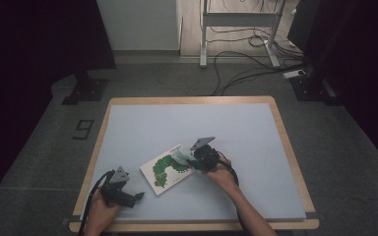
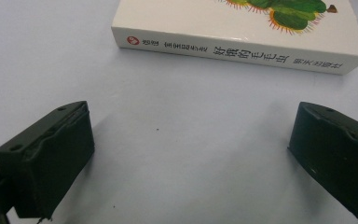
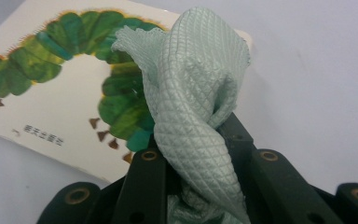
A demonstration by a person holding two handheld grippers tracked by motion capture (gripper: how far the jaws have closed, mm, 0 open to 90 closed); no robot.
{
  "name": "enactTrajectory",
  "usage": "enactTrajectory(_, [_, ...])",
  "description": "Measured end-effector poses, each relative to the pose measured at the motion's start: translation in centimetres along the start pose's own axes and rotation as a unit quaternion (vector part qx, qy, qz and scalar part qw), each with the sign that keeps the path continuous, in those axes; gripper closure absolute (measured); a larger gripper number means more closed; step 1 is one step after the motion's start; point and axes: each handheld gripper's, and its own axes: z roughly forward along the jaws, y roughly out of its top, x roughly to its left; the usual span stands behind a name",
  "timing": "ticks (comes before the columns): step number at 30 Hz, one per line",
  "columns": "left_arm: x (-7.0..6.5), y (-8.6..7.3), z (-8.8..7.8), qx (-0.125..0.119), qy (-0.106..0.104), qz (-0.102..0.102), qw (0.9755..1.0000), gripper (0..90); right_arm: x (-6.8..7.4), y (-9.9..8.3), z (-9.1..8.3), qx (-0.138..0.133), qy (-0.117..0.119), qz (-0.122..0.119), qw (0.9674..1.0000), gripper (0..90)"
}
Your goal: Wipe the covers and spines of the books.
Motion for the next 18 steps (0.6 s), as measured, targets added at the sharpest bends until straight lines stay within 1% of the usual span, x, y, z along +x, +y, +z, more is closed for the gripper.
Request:
enactTrajectory(3, [0.0,0.0,0.0,0.0,0.0,0.0,1.0,0.0,-0.2,-0.1,-0.1,0.001,-0.005,0.0,1.0,74.2])
enactTrajectory(6, [0.0,0.0,0.0,0.0,0.0,0.0,1.0,0.0,-0.2,0.0,-0.1,0.005,-0.012,-0.004,0.9999,74.1])
enactTrajectory(11, [0.0,0.0,0.0,0.0,0.0,0.0,1.0,0.0,-0.6,0.4,0.2,0.007,-0.024,0.0,0.9997,74.1])
enactTrajectory(13, [0.0,0.0,0.0,0.0,0.0,0.0,1.0,0.0,-0.7,0.6,0.3,0.009,-0.028,-0.002,0.9996,74.1])
enactTrajectory(18, [0.0,0.0,0.0,0.0,0.0,0.0,1.0,0.0,-0.9,1.2,0.8,0.011,-0.031,-0.001,0.9995,74.1])
